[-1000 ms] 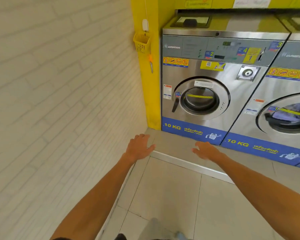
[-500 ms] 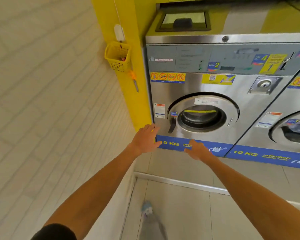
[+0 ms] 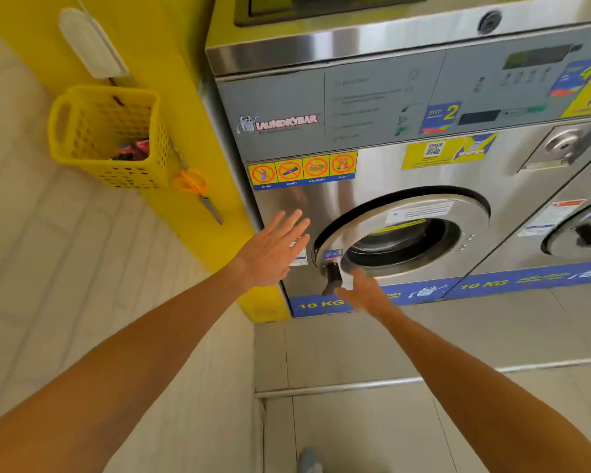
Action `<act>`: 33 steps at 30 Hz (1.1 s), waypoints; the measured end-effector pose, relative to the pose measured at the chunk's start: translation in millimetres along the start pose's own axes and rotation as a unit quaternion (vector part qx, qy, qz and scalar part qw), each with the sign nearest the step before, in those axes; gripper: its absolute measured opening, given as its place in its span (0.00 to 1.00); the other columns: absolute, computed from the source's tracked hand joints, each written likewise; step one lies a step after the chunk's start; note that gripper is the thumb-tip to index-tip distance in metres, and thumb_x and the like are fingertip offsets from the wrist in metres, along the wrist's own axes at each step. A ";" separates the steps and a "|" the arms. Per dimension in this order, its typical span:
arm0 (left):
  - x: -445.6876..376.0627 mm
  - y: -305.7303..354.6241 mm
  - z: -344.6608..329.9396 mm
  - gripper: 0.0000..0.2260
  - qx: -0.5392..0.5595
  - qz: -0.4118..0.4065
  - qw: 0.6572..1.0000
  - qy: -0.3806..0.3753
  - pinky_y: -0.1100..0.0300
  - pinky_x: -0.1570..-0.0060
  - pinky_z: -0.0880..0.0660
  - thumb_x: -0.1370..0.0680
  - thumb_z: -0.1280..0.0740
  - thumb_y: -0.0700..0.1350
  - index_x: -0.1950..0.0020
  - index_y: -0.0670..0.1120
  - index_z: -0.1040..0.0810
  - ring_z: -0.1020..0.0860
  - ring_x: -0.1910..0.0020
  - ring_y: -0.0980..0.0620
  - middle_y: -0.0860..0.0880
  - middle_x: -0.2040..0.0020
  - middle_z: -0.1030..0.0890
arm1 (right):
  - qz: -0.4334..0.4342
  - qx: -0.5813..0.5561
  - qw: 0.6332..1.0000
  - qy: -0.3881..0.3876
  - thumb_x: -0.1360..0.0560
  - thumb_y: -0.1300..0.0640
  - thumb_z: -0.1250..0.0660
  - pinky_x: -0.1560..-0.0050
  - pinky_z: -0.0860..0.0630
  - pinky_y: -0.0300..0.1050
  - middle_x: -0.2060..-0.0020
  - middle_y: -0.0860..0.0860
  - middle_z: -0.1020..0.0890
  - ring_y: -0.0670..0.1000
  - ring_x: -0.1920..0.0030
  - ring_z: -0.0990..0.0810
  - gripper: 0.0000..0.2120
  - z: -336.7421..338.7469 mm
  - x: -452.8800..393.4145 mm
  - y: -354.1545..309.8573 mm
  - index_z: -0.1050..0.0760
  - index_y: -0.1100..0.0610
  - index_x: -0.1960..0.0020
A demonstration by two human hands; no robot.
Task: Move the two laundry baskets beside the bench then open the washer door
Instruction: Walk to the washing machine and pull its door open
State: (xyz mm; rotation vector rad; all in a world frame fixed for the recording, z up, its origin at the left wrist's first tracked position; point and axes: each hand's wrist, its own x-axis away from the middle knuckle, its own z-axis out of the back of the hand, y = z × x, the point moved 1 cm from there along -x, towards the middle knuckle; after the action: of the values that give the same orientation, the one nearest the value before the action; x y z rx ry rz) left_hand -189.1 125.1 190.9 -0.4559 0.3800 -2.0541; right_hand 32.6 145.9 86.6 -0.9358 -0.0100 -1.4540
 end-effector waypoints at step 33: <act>-28.1 -1.5 -52.1 0.49 -0.084 0.050 0.993 0.070 0.38 0.23 0.51 0.26 0.40 0.69 0.18 0.41 0.55 0.59 0.20 0.38 0.41 0.18 0.55 | -0.001 -0.071 0.992 0.105 0.20 0.58 0.36 0.44 0.25 0.55 0.37 0.65 0.23 0.65 0.39 0.22 0.27 -92.5 -60.1 34.9 0.40 0.63 0.24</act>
State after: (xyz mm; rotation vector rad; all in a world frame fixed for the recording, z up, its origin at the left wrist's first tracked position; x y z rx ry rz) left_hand -201.3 154.6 141.0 -0.3854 0.6506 -1.9712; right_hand 2.6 140.1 -24.9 -0.8930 0.2511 -1.5650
